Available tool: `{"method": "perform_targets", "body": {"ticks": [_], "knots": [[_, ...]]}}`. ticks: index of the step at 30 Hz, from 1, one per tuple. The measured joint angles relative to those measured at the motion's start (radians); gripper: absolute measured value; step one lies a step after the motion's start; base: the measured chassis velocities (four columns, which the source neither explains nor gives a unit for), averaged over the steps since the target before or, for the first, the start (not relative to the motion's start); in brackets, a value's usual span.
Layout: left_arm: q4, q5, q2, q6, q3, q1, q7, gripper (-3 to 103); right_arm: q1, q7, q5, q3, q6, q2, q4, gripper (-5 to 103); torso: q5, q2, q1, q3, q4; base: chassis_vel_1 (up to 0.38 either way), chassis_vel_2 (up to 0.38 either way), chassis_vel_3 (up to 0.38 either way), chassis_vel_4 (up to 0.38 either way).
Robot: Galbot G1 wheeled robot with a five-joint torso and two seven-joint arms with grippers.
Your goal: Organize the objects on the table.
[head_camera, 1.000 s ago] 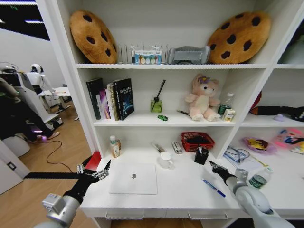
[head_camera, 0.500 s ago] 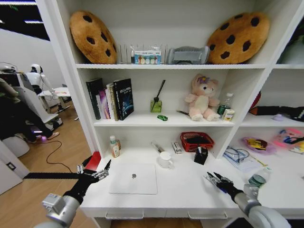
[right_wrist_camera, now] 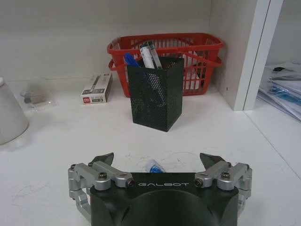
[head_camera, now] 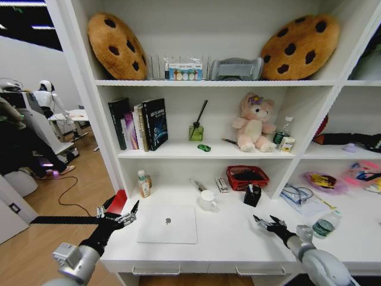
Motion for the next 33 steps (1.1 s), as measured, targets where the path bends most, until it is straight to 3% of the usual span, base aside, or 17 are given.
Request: {"method": "perform_targets", "body": {"ticks": [5, 14, 17, 23, 26, 33], "knots": [[0.0, 0.0, 0.0, 0.0, 0.0, 0.0, 0.0, 100, 0.014, -0.013, -0.005, -0.014, 0.002, 0.0, -0.021, 100, 0.0, 0.0, 0.0, 0.0, 0.0001, 0.0, 0.0, 0.0, 0.0], [0.0, 0.0, 0.0, 0.0, 0.0, 0.0, 0.0, 100, 0.088, -0.017, -0.036, -0.107, 0.005, -0.002, -0.07, 83, 0.0, 0.0, 0.0, 0.0, 0.0003, 0.0, 0.0, 0.0, 0.0], [0.0, 0.0, 0.0, 0.0, 0.0, 0.0, 0.0, 100, 0.099, -0.017, -0.04, -0.124, -0.002, -0.003, -0.065, 68, 0.0, 0.0, 0.0, 0.0, 0.0003, 0.0, 0.0, 0.0, 0.0], [0.0, 0.0, 0.0, 0.0, 0.0, 0.0, 0.0, 100, 0.086, -0.023, -0.047, -0.122, -0.004, -0.003, -0.058, 52, -0.0002, 0.0, 0.0, 0.0, 0.0002, 0.0, 0.0, 0.0, 0.0], [0.0, 0.0, 0.0, 0.0, 0.0, 0.0, 0.0, 100, 0.062, -0.031, -0.05, -0.104, 0.002, 0.0, -0.05, 36, -0.0001, 0.0, 0.0, 0.0, 0.0002, 0.0, 0.0, 0.0, 0.0], [0.0, 0.0, 0.0, 0.0, 0.0, 0.0, 0.0, 100, 0.042, -0.039, -0.052, -0.083, 0.015, 0.0, -0.05, 14, 0.0, 0.0, 0.0, 0.0, 0.0002, 0.0, 0.0, 0.0, 0.0]]}}
